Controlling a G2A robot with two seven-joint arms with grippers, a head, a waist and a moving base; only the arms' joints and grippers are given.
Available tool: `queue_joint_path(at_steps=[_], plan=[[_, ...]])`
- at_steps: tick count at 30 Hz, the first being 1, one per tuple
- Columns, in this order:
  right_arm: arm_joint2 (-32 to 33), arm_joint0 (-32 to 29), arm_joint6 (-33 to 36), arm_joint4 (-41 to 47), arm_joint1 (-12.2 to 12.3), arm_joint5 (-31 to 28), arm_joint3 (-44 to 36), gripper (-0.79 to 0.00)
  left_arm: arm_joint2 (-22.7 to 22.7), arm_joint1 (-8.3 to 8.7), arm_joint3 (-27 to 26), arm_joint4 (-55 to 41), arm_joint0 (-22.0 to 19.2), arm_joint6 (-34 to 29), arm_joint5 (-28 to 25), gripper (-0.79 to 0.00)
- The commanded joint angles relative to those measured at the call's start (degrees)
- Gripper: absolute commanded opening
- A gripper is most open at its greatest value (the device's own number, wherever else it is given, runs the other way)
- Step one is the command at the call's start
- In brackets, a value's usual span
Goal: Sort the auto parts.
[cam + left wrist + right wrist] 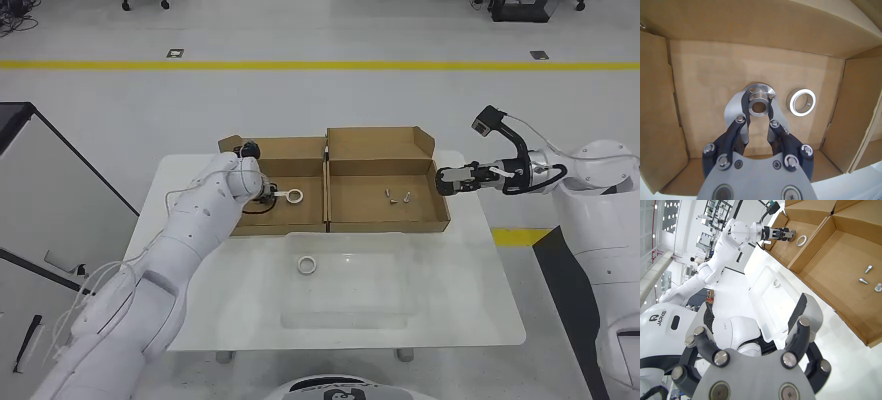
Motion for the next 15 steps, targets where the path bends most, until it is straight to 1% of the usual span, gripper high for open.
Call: queue_joint_path(at_steps=[1,5,6,7,10,12,13,14,15], plan=[[0.0,0.0,0.0,0.0,0.0,0.0,0.0,0.0,0.19,-0.31,0.72,0.0,-0.19,0.05,-0.31,-0.785],[0.0,0.0,0.0,0.0,0.0,0.0,0.0,0.0,0.51,-0.88,1.99,0.18,-0.66,0.0,-0.61,-0.785],[0.0,0.0,0.0,0.0,0.0,0.0,0.0,0.0,0.53,-1.01,2.28,0.18,-0.77,0.05,-0.72,-0.717],[0.0,0.0,0.0,0.0,0.0,0.0,0.0,0.0,0.54,-1.13,2.54,0.17,-0.86,0.11,-0.81,-0.585],[0.0,0.0,0.0,0.0,0.0,0.0,0.0,0.0,0.52,-1.45,3.18,0.11,-1.08,0.17,-1.13,-0.339],[0.0,0.0,0.0,0.0,0.0,0.0,0.0,0.0,0.25,-1.59,3.38,-0.09,-1.23,0.79,-1.3,-0.135],[0.0,0.0,0.0,0.0,0.0,0.0,0.0,0.0,0.11,-1.63,3.45,-0.12,-1.24,1.23,-1.31,-0.083],[0.0,0.0,0.0,0.0,0.0,0.0,0.0,0.0,-0.03,-1.67,3.37,-0.11,-1.3,1.42,-1.36,0.0],[0.0,0.0,0.0,0.0,0.0,0.0,0.0,0.0,-0.25,-1.67,3.16,-0.24,-1.35,1.62,-1.54,0.0]])
